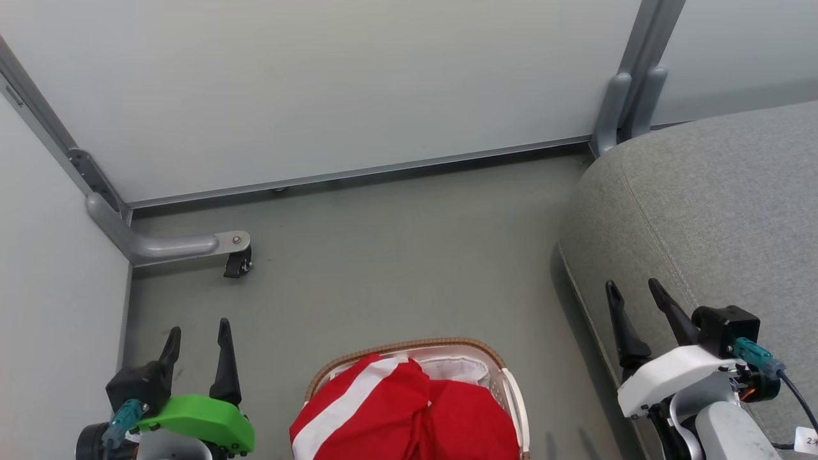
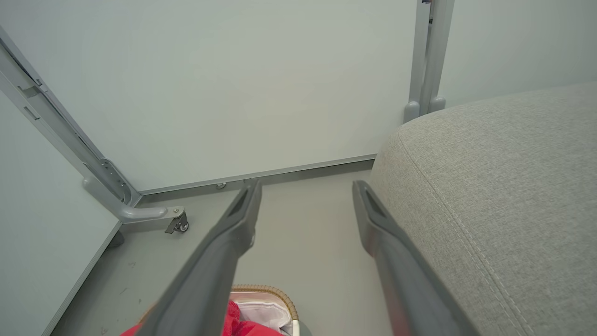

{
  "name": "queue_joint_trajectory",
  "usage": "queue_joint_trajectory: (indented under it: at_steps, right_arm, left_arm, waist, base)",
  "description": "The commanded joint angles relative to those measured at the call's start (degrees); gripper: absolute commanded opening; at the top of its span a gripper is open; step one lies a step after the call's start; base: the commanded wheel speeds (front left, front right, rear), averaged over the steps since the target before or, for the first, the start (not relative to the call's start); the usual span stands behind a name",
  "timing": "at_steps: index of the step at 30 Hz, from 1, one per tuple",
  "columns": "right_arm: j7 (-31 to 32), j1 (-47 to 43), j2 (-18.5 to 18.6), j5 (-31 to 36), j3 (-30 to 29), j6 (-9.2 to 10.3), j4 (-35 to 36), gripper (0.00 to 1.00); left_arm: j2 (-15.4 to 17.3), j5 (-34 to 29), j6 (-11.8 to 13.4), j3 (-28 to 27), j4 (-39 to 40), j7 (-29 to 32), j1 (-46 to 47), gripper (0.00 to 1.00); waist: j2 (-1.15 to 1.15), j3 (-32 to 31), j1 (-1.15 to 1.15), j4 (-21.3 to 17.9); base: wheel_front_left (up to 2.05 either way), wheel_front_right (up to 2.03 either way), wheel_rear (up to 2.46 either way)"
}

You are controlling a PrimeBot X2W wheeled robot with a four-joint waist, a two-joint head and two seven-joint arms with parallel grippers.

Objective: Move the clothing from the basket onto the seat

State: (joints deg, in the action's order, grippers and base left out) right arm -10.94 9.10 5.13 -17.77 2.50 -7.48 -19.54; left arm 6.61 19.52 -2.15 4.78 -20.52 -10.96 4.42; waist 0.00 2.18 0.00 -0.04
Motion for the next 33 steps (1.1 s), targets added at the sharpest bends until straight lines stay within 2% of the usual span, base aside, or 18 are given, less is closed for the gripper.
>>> queue_joint_trajectory:
  at_steps: [1,8,15,26,33]
  right_arm:
    - [-0.49,0.02,0.21,1.57,0.13,-0.01,0.01,1.00]
    - [-1.45,0.40,0.07,5.10,0.63,-0.02,-0.20,1.00]
    - [-2.17,2.93,-0.25,8.70,1.30,-0.02,0.78,1.00]
    - [-3.34,10.80,-1.79,14.93,0.67,0.00,5.55,1.00]
    - [-4.04,14.80,-2.17,17.11,2.46,0.00,8.79,1.00]
  left_arm:
    - [0.19,-1.82,-0.32,-0.25,0.25,-0.48,-0.03,1.00]
    - [-0.46,-5.47,-1.10,0.11,-0.28,-1.35,-0.53,1.00]
    - [-0.97,-7.61,-3.45,0.39,-2.02,-2.13,2.23,1.00]
    - [0.74,-11.38,-5.33,4.69,-5.47,-3.29,11.78,1.00]
    - [3.61,-10.57,-5.40,12.30,-10.14,-3.99,18.83,1.00]
  waist:
    - [0.00,0.03,0.00,-0.02]
    - [0.00,0.77,0.00,-0.26]
    - [0.00,5.15,0.00,-1.29]
    - [0.00,19.68,0.00,-6.06]
    - [0.00,28.66,0.00,-9.94]
  base:
    - [0.00,0.00,0.00]
    - [0.00,0.00,0.00]
    - [0.00,0.00,0.00]
    - [0.00,0.00,0.00]
    - [0.00,0.00,0.00]
